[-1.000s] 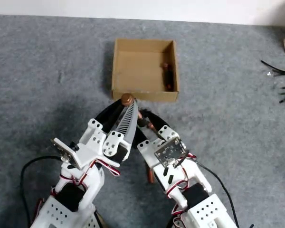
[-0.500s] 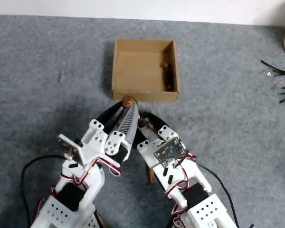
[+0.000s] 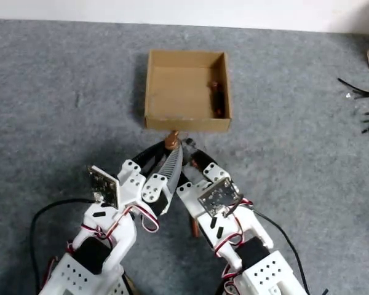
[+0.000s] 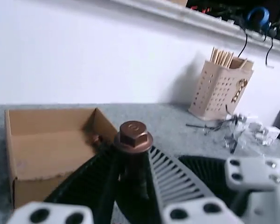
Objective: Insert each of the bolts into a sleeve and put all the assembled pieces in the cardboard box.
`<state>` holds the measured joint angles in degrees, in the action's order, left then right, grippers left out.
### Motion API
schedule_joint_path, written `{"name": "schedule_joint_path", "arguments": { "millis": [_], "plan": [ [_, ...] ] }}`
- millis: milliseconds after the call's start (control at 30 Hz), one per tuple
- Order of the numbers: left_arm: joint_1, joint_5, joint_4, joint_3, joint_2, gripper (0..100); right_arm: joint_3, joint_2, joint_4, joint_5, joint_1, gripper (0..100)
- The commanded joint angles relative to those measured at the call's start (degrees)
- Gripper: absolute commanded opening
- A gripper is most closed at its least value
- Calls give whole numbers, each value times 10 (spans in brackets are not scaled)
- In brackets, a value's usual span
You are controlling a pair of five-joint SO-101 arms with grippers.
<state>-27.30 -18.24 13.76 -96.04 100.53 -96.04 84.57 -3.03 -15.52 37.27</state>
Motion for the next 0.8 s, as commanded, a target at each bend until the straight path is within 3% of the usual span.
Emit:
{"name": "schedule_joint_path", "arguments": {
  "millis": [0,233,433,500,667,767],
  "plan": [
    [-2,4,15,-11,4,4,-68,12,-16,-7,-24,5],
    [1,4,20,-6,3,41,-68,12,-18,-7,-28,5],
    [1,0,41,-12,-1,418,-68,12,-18,-7,-28,5],
    [1,0,52,-12,-1,498,-68,12,-18,-7,-28,5],
    [28,-1,52,-12,3,455,-69,12,-18,-7,-28,5],
    [60,-54,49,-4,4,397,-69,12,-19,-7,-28,5]
  ]
}}
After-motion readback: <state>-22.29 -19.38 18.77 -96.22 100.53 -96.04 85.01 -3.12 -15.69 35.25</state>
